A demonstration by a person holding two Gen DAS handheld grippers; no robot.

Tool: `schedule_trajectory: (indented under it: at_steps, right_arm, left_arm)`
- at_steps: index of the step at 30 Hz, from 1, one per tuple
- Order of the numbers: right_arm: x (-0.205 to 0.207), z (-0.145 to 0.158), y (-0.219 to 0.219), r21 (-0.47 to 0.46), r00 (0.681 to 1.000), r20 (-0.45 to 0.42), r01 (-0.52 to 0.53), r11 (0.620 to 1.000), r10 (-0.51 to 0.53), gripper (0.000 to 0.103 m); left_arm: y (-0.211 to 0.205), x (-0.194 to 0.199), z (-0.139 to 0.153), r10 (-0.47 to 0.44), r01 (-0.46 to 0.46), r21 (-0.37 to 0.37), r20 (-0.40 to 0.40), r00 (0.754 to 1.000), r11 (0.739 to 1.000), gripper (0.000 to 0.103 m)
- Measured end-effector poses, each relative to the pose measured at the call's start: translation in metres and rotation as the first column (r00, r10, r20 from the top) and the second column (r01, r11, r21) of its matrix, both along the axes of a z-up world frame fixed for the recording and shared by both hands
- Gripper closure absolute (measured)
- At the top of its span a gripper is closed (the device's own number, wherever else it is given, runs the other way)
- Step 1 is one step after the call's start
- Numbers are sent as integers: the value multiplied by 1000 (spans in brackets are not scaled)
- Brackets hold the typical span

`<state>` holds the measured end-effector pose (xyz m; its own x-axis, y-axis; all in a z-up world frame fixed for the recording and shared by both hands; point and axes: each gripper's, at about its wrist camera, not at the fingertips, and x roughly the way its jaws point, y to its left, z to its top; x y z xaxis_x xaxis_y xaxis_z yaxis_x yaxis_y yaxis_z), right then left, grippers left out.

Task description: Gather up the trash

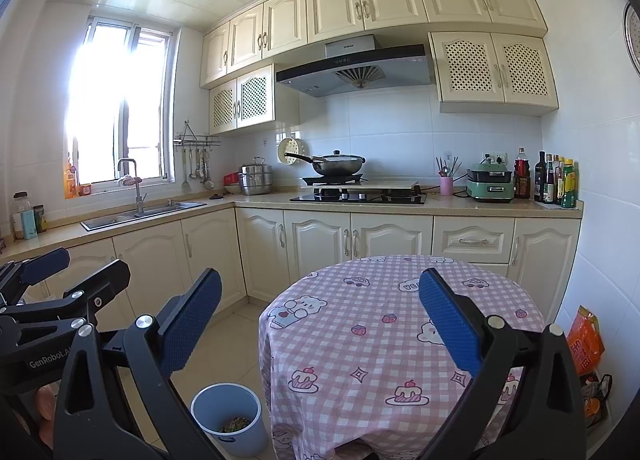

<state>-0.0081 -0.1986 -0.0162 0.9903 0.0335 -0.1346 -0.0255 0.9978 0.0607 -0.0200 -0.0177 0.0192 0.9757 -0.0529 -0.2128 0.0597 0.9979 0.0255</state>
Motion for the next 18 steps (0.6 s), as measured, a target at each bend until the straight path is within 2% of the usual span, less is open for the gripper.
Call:
schedule_trajectory:
  at_steps: [18]
  right_arm:
    - [1, -3, 3, 3, 1000, -9, -1, 1000, 1, 8]
  left_arm:
    - [3, 3, -2, -1, 1, 4, -9, 1000, 1000, 9]
